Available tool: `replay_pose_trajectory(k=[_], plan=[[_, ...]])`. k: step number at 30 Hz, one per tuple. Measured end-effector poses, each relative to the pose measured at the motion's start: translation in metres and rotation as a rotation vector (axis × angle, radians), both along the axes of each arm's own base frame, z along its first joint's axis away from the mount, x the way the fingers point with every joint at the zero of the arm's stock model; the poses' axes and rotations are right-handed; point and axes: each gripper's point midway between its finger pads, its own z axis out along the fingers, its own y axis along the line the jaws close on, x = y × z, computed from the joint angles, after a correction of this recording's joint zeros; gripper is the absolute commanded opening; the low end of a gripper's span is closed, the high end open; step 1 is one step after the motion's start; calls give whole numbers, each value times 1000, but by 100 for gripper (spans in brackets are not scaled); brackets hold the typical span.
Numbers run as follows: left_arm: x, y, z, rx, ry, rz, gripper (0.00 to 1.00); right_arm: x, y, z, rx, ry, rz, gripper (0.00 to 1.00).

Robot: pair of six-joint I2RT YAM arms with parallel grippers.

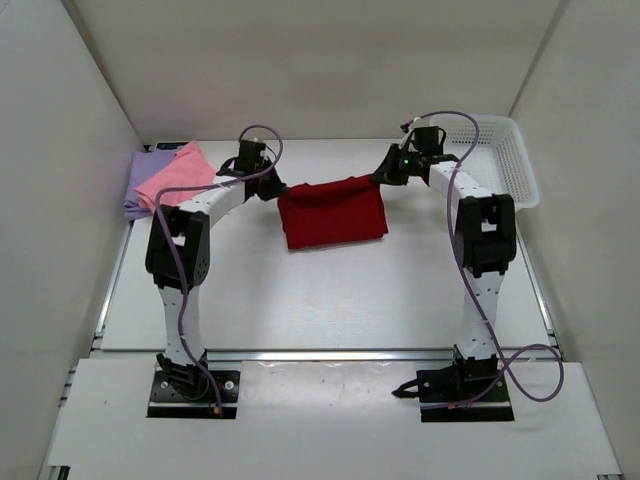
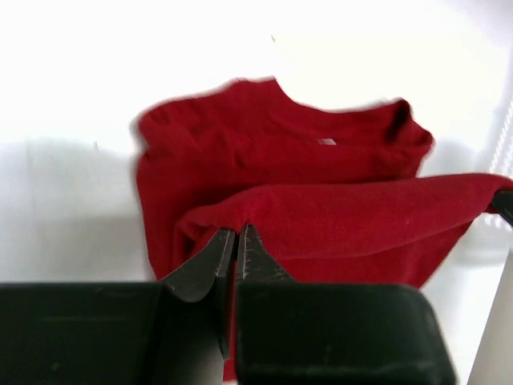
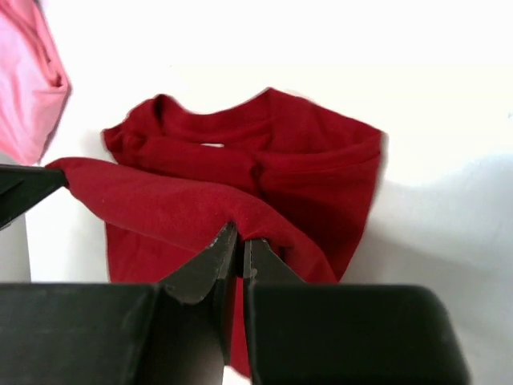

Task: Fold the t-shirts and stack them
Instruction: Fold the long partially folded tshirt into a neat square, then smooth out wrinkles on the folded tshirt

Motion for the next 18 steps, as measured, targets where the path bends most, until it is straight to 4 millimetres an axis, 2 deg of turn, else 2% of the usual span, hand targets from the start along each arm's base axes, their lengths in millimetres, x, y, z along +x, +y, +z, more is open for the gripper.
replay_pose_trajectory(k=[2,5,6,7,9,10,12,14,16,18], plan=[[12,4,-15,-10,16,23,4,15,0,-13,8,11,4,0],[17,13,-31,-19,43,61,6,28,5,-27,26,34,19,7],[18,17,-33,-23,44,75,16,32,7,-28,30,37,24,15],[18,21,-32,-28,35,86,31,37,8,-27,31,34,27,20],[19,29,-28,-43,15,114,50,44,9,-15,27,16,31,33],[20,35,-26,-51,7,129,55,47,9,-6,27,-3,34,36],[24,48,-18,-72,-13,158,55,52,10,13,23,-53,42,38],[27,59,-8,-89,-39,183,47,50,12,23,4,-77,49,32],[23,69,3,-92,-66,200,47,42,13,27,-14,-88,52,20],[15,60,15,-86,-100,180,47,31,20,25,-22,-76,70,10]])
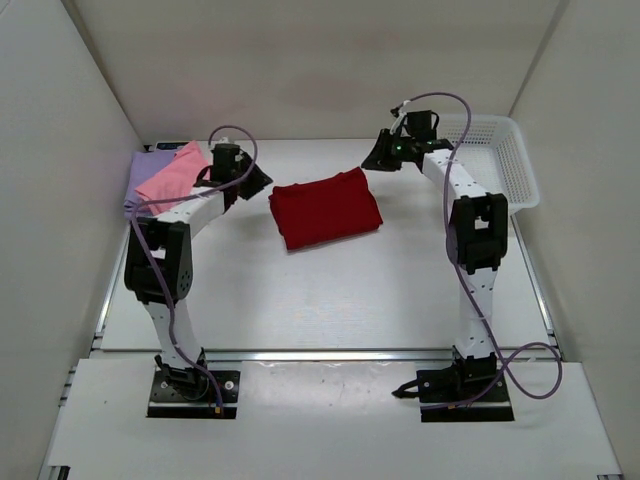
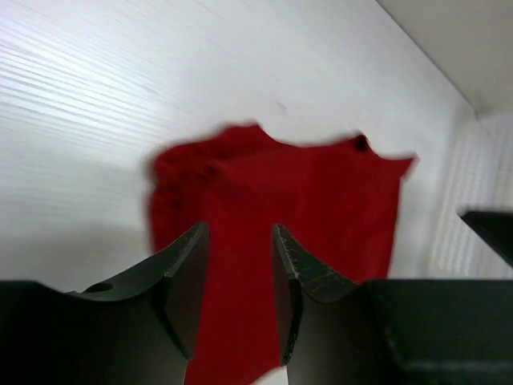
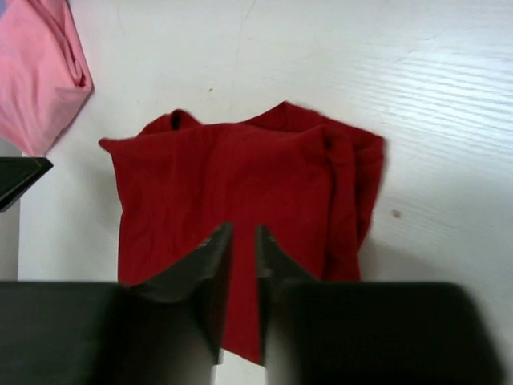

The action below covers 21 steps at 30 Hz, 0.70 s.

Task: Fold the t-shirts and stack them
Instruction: Smooth out wrinkles on the folded tshirt

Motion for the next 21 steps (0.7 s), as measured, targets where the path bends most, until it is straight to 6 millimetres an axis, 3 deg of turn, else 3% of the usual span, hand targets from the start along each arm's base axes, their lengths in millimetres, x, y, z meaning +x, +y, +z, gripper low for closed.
replay_pose_trajectory(k=[2,4,6,8,10,12,13,16,21], plan=[[-12,-32,10,0,-38,-65,47,-5,11,-4,-7,4,31,6],[-30,-80,13,-26,-72,-172,46,-9,23,-13,-12,38,65,5],[-53,-122,4,-67,-68,-277,44,-2,34,-21,-13,40,90,5],[-72,-141,-20,-106,-20,-337,43,4,44,-37,-14,57,113,3],[-86,-134,-49,-130,45,-333,43,7,48,-56,-8,96,122,1],[-101,-113,-81,-140,125,-291,44,14,47,-76,13,142,115,0],[-105,-108,-87,-167,136,-280,44,18,44,-85,26,162,108,0],[-103,-95,-78,-190,103,-250,45,20,31,-109,63,238,82,0],[-102,-89,-65,-203,78,-235,48,22,15,-97,72,254,65,2]])
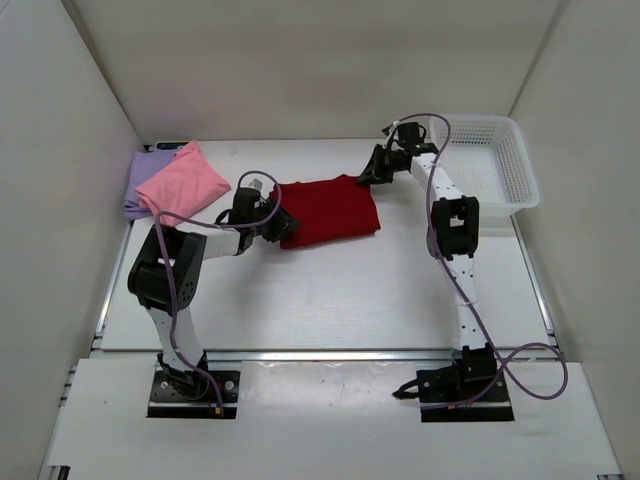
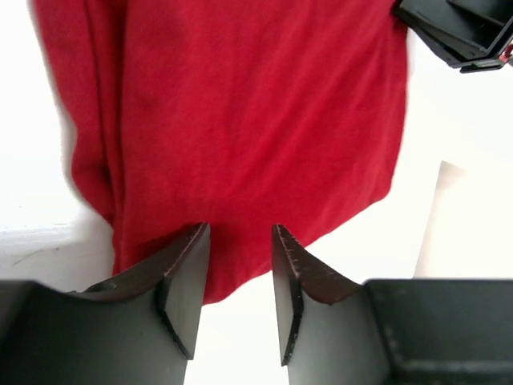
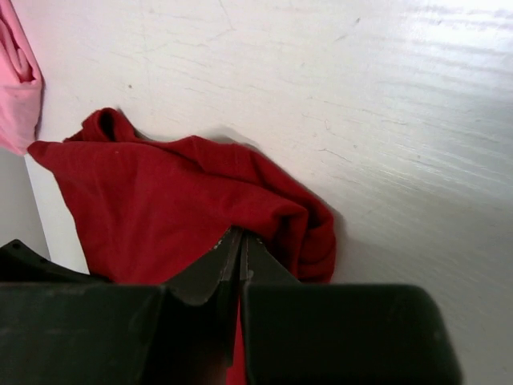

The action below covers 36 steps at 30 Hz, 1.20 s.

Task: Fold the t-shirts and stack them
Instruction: Smooth out wrinkles on the folded tshirt

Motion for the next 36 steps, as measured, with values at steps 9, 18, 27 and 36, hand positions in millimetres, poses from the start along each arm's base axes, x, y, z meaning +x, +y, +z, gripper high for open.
replay_pose_trajectory(k=[9,18,27,36], plan=[[82,-12,62,-23,-158,28,44,-18,0,74,-67,-101,18,7],[117,35,-8,0,-14,125,44,-116,22,82,-73,-90,104,0],[118,45,-12,-37,3,137,57,-147,-12,-13,-88,127,30,0],[110,78,54,82,-124,166,78,-136,-9,16,-5,64,21,31]])
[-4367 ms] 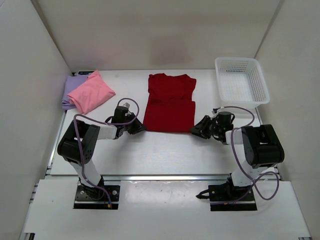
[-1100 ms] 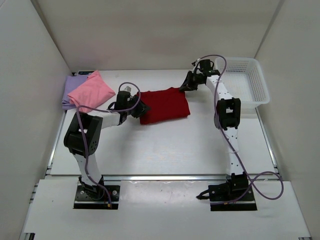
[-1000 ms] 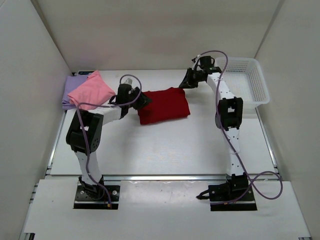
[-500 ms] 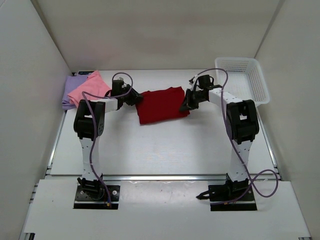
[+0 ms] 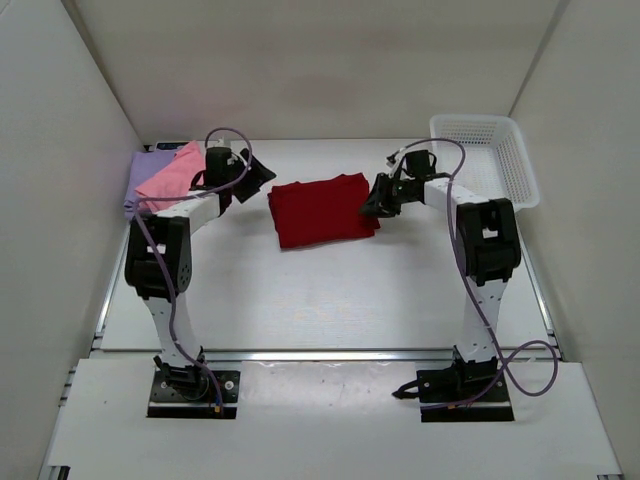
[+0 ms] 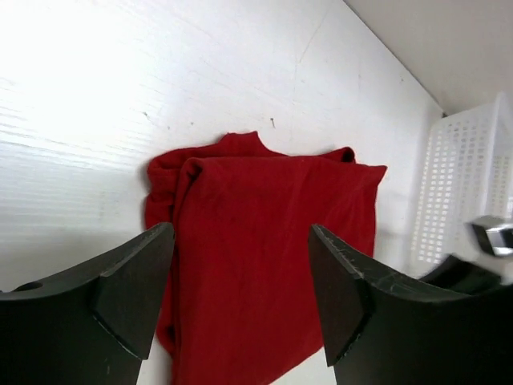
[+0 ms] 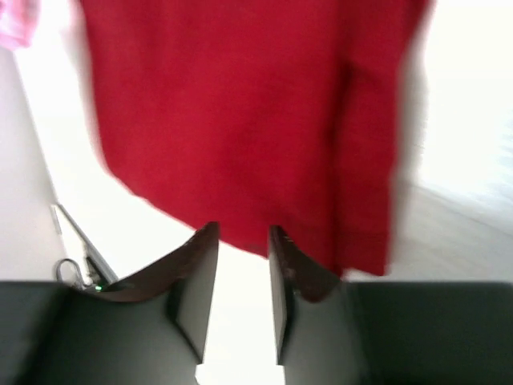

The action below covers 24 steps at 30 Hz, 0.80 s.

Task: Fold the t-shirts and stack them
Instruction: Smooth out wrinkles on the folded tshirt, then put the neatly folded tshirt into the corner of the board with the left arm

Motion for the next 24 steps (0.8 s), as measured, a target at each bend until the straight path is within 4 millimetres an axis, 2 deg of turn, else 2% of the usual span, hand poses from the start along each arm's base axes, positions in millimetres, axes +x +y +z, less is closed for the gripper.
replay_pose_trajectory(k=[2,4,6,9,12,15,16,17,18,19,21,24], plan=[[-4,7,12,51,-26,7,76,6,2,24,27,-52,1,34],[-12,8,8,98,-18,5,76,15,4,53,56,-124,2,38],[-25,6,-10,141,20,-14,77,19,3,82,83,-201,3,41],[-49,0,-47,188,121,-57,78,22,0,117,108,-296,3,42],[-60,-11,-72,184,181,-108,78,24,-4,141,126,-359,2,42],[-58,-24,-71,162,164,-150,71,26,-8,147,143,-381,-3,42],[-56,-29,-72,147,158,-163,68,26,-10,145,147,-376,-7,42],[-53,-36,-72,129,151,-177,59,25,-11,143,151,-367,-11,42],[-50,-44,-73,108,142,-191,45,25,-14,139,153,-358,-16,42],[-47,-52,-76,90,134,-207,40,24,-14,137,154,-351,-17,42],[-43,-70,-81,41,129,-233,16,23,-16,135,158,-340,-24,42],[-36,-93,-82,-8,128,-265,3,24,-17,136,165,-345,-28,43]])
